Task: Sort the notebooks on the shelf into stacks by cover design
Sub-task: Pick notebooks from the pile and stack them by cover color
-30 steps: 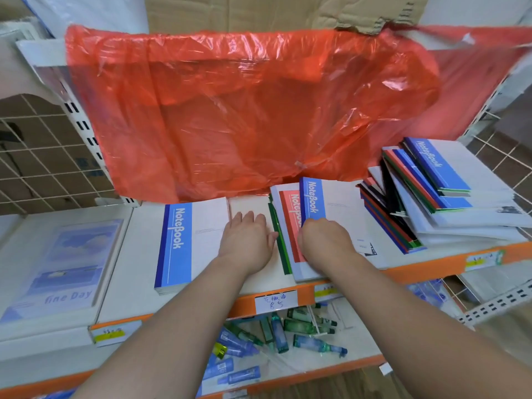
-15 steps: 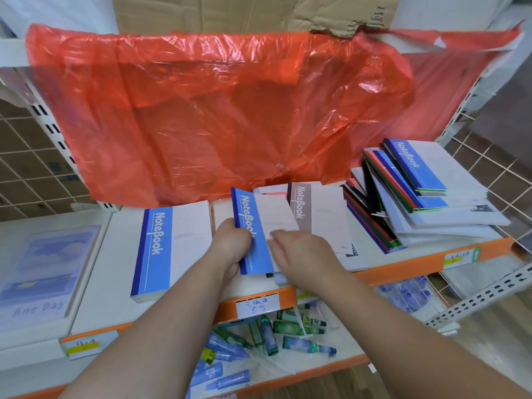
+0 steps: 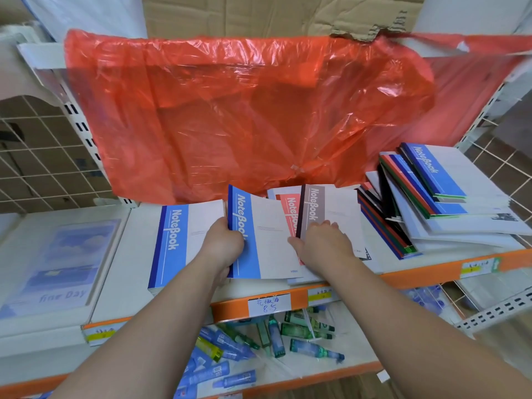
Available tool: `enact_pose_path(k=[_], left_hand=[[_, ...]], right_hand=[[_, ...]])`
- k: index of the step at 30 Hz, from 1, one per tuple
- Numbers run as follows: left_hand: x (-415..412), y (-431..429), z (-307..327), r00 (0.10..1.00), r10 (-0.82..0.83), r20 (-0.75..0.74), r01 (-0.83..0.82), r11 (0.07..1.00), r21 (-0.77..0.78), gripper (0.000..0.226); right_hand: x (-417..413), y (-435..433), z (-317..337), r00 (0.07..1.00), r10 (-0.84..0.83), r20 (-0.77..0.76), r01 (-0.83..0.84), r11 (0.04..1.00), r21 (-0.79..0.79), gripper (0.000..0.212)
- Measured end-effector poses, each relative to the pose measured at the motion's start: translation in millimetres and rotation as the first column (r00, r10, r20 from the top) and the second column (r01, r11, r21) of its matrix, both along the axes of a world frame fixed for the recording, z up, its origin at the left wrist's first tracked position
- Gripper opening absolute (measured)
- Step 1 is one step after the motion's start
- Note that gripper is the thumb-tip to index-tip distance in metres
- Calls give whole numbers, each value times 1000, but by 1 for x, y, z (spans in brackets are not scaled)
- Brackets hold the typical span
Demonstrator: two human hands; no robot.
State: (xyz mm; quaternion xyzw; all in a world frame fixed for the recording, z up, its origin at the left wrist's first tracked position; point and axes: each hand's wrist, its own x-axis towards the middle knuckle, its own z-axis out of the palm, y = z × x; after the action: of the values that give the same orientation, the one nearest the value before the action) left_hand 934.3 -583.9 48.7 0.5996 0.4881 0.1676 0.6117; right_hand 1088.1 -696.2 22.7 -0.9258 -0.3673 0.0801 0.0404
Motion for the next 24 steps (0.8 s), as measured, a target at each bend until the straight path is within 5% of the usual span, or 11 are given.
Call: enact_pose_path(k=[7, 13, 20, 24], left_hand=[[-7, -1, 3, 1000, 6, -14, -6, 1000, 1, 33], [-8, -5, 5, 1000, 8, 16, -8, 999, -50, 31], [2, -13, -2, 965, 129, 230, -89, 980, -176, 19], [-3, -12, -8, 984, 106, 144, -92, 991, -101, 28]], right_hand=[[-13, 7, 9, 1000, 9, -7, -9, 998, -55, 31], [-41, -1, 40, 979, 179, 95, -169, 980, -102, 38], [-102, -4, 57, 865, 499, 59, -500, 866, 1, 33], [-91, -3, 45, 881, 474, 18, -473, 875, 102, 22]])
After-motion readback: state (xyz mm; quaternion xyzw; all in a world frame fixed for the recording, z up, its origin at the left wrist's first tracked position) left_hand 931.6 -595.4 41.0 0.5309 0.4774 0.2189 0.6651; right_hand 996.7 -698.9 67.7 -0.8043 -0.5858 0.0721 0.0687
